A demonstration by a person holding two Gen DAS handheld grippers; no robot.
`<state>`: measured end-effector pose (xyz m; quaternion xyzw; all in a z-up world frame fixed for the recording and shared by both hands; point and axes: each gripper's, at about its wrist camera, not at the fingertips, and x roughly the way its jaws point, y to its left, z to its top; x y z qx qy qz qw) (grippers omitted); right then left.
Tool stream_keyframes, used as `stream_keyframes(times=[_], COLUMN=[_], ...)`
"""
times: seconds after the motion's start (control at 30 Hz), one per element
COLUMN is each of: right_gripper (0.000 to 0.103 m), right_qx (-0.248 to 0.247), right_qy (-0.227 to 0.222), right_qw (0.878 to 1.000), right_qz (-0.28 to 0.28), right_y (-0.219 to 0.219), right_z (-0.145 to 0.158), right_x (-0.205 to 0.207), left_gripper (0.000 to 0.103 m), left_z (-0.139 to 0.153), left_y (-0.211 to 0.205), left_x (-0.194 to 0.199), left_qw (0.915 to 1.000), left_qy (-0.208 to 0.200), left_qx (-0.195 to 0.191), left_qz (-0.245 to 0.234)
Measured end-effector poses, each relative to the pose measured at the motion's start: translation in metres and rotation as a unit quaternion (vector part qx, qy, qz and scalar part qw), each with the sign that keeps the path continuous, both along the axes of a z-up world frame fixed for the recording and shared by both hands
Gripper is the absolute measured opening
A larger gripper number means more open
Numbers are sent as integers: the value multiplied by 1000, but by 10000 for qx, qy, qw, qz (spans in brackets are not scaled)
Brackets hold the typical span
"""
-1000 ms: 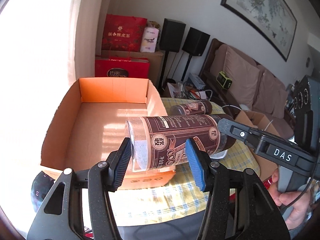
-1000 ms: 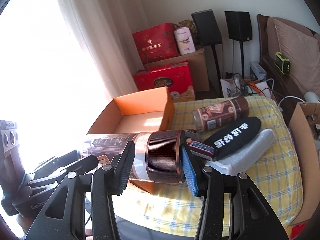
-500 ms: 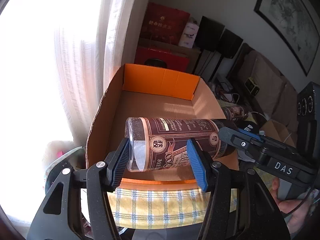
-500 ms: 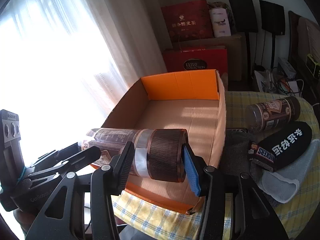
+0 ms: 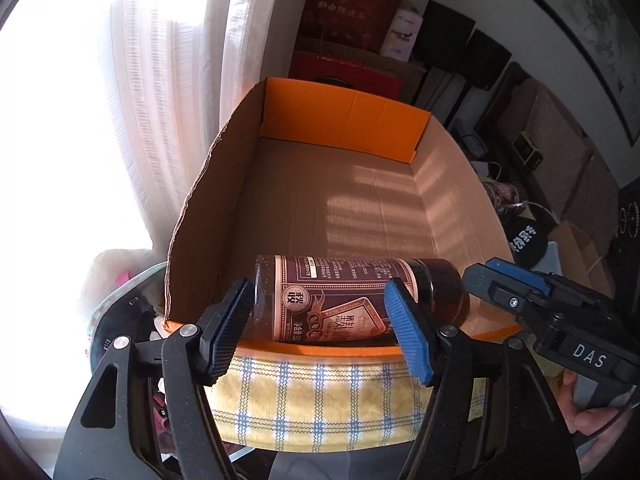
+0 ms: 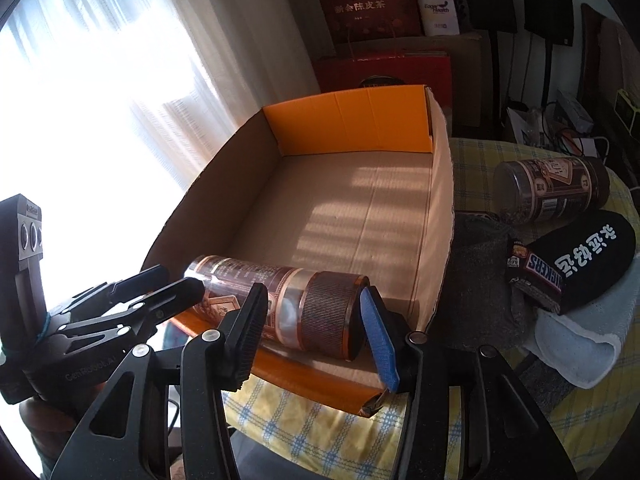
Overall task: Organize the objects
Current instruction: 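Carry the can into the orange box and release it, then grasp the second brown drink can with the left gripper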
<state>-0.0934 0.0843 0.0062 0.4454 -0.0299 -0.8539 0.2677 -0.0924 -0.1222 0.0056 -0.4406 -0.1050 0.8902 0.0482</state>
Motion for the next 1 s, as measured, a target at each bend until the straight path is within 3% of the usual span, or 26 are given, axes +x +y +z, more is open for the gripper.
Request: stream_keyframes(times=[0.2, 0.37, 0.7, 0.73, 0.77, 0.83, 1.0], right_gripper=[56, 71, 82, 84, 87, 90, 103], right_qx=[2, 138, 484, 514, 535, 566, 707], right_qy=[307, 553, 707, 712, 709, 669, 570], right_qw=[9995, 9976, 9892, 9882, 9871, 9853, 9805], right_qz=[-120, -387, -1185, -1257, -1332, -1467, -1741], right_y=[18, 47, 124, 132, 139, 154, 184], right_z=[25, 45, 62, 62, 62, 62, 61], right_x=[6, 6, -12, -13, -16, -21, -39], left_gripper=[75, 77, 77, 79, 90, 101, 101], left_z=[24, 44, 64, 66, 69, 74, 82], left_y=[6, 23, 77, 84, 90, 105, 138], left_x=[3, 2, -24, -26, -28, -31, -46], left_qw=[9996, 9986, 9955, 9954, 9953, 9941, 9926], left_qy=[260, 428, 365, 406, 460, 640, 733], left_qx=[17, 135, 476, 440, 379, 287, 100], left_qz=[-48, -267, -737, -746, -762, -821, -963])
